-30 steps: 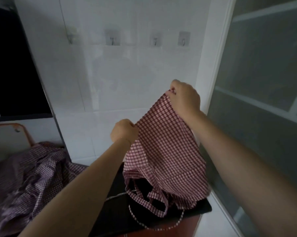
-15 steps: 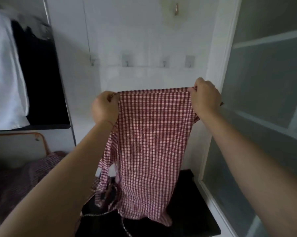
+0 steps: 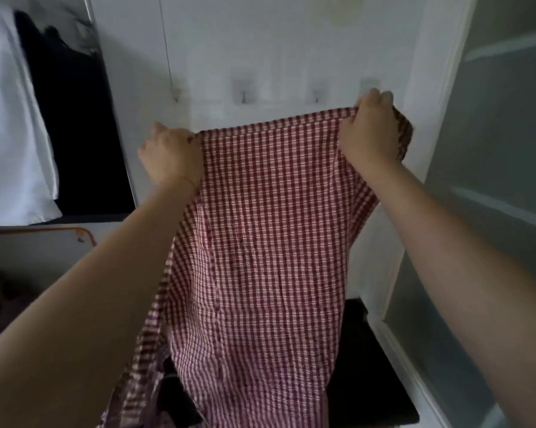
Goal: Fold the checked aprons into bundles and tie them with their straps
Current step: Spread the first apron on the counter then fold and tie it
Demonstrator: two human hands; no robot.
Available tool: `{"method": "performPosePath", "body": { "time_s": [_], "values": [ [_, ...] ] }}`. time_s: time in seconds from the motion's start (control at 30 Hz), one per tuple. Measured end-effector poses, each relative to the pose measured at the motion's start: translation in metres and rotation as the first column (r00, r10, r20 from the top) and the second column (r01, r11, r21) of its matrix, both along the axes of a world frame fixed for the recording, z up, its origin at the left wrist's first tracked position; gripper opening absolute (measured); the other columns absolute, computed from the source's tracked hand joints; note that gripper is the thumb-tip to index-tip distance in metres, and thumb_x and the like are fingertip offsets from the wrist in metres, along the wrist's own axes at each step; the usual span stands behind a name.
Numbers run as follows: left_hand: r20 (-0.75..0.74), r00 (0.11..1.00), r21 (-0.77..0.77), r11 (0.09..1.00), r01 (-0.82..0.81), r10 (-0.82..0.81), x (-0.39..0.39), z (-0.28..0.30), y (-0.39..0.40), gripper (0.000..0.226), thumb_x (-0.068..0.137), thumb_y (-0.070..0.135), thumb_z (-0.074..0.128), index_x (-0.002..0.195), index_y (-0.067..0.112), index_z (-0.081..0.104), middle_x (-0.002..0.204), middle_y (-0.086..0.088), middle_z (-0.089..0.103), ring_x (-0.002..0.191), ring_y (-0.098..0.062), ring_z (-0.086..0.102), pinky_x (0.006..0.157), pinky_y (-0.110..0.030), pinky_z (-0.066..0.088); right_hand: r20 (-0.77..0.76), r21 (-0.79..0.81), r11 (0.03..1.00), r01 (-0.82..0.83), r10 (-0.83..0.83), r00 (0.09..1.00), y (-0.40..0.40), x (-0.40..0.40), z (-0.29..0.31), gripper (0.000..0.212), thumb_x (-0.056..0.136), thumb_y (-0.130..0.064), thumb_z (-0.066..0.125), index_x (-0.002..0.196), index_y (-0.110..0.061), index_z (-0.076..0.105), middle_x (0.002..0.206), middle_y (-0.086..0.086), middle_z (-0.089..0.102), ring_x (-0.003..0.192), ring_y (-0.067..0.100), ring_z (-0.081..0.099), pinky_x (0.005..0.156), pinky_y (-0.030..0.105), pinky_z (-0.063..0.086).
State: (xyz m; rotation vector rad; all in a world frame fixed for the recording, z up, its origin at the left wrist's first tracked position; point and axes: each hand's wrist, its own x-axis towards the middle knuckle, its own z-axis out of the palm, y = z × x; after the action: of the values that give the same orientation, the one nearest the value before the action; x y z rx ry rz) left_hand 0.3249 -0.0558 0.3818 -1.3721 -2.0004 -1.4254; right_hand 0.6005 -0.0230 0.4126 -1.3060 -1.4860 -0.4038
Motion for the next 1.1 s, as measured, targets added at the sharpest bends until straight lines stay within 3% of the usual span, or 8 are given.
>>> {"method": "performPosePath", "body": {
  "time_s": [0.13, 0.33, 0.43, 0.77, 0.9, 0.97, 1.03, 1.1],
  "values": [
    [0.115, 0.992, -0.269, 0.960, 0.072, -0.043, -0.025, -0.067, 0.054, 0.034, 0.099, 0.039, 0.051, 0.108, 0.015, 0.074, 0.113, -0.012, 0.070, 0.105, -0.036, 0.064, 0.082, -0.038, 0.049, 0.043, -0.324, 0.946, 0.028, -0.015, 0.999, 0.050, -0.018, -0.066, 0.018, 0.096, -0.007, 0.046, 0.113, -0.002, 0.051, 0.128, 0.016, 0.043, 0.091, 0.025, 0.051, 0.072, 0.030, 0.039],
    [0.263, 0.963, -0.252, 0.959, 0.127, -0.058, -0.024, -0.149, 0.127, 0.032, 0.103, 0.023, 0.042, 0.119, 0.010, 0.066, 0.116, -0.017, 0.068, 0.106, -0.035, 0.061, 0.082, -0.035, 0.044, 0.102, -0.519, 0.855, 0.001, 0.061, 0.993, 0.118, -0.040, -0.152, 0.046, 0.090, -0.002, 0.056, 0.133, 0.006, 0.041, 0.147, 0.021, 0.028, 0.123, 0.030, 0.045, 0.101, 0.027, 0.036],
    [0.305, 0.938, -0.285, 0.924, 0.253, -0.163, -0.007, -0.205, 0.147, 0.033, 0.102, 0.017, 0.037, 0.128, 0.013, 0.057, 0.116, -0.016, 0.066, 0.104, -0.034, 0.059, 0.077, -0.032, 0.038, 0.118, -0.531, 0.847, 0.016, 0.055, 0.992, 0.141, -0.040, -0.200, 0.049, 0.090, -0.005, 0.056, 0.134, 0.007, 0.040, 0.146, 0.021, 0.031, 0.122, 0.031, 0.048, 0.103, 0.031, 0.039],
    [0.427, 0.855, -0.707, 0.481, 0.519, -0.295, 0.021, -0.383, 0.152, 0.074, 0.086, 0.012, 0.062, 0.151, 0.014, 0.028, 0.148, -0.013, 0.040, 0.136, -0.031, 0.040, 0.112, -0.046, 0.037, 0.117, -0.848, 0.531, 0.001, 0.185, 0.976, 0.150, -0.025, -0.377, 0.046, 0.090, -0.010, 0.058, 0.130, 0.008, 0.043, 0.138, 0.021, 0.040, 0.126, 0.034, 0.043, 0.105, 0.035, 0.035],
    [0.454, 0.836, -0.735, 0.400, 0.547, -0.307, 0.027, -0.418, 0.138, 0.071, 0.088, 0.012, 0.060, 0.151, 0.015, 0.029, 0.144, -0.013, 0.047, 0.125, -0.030, 0.050, 0.103, -0.044, 0.045, 0.109, -0.886, 0.463, 0.016, 0.174, 0.979, 0.139, -0.014, -0.418, 0.049, 0.089, -0.010, 0.058, 0.131, 0.009, 0.042, 0.139, 0.023, 0.041, 0.129, 0.035, 0.039, 0.106, 0.033, 0.030],
    [0.442, 0.845, -0.740, 0.411, 0.533, -0.300, 0.032, -0.432, 0.123, 0.074, 0.091, 0.012, 0.059, 0.154, 0.019, 0.021, 0.145, -0.010, 0.046, 0.112, -0.029, 0.057, 0.087, -0.040, 0.051, 0.110, -0.887, 0.460, 0.024, 0.162, 0.981, 0.130, -0.010, -0.434, 0.051, 0.090, -0.010, 0.058, 0.135, 0.008, 0.041, 0.142, 0.023, 0.039, 0.130, 0.036, 0.040, 0.107, 0.035, 0.032],
    [0.353, 0.899, -0.770, 0.465, 0.437, -0.260, 0.038, -0.445, 0.104, 0.068, 0.093, 0.014, 0.056, 0.150, 0.022, 0.020, 0.139, -0.009, 0.047, 0.088, -0.026, 0.058, 0.063, -0.034, 0.045, 0.106, -0.883, 0.469, 0.013, 0.172, 0.979, 0.118, -0.009, -0.448, 0.056, 0.090, -0.009, 0.058, 0.141, 0.002, 0.038, 0.149, 0.021, 0.035, 0.130, 0.037, 0.044, 0.107, 0.042, 0.038],
    [0.230, 0.955, -0.838, 0.460, 0.292, -0.186, 0.042, -0.457, 0.084, 0.058, 0.092, 0.021, 0.057, 0.141, 0.018, 0.027, 0.133, -0.010, 0.047, 0.083, -0.023, 0.054, 0.058, -0.033, 0.041, 0.125, -0.887, 0.462, -0.007, 0.255, 0.959, 0.101, -0.011, -0.464, 0.058, 0.091, -0.008, 0.056, 0.146, -0.009, 0.037, 0.151, 0.015, 0.034, 0.125, 0.035, 0.050, 0.099, 0.044, 0.047]
  ]
}}
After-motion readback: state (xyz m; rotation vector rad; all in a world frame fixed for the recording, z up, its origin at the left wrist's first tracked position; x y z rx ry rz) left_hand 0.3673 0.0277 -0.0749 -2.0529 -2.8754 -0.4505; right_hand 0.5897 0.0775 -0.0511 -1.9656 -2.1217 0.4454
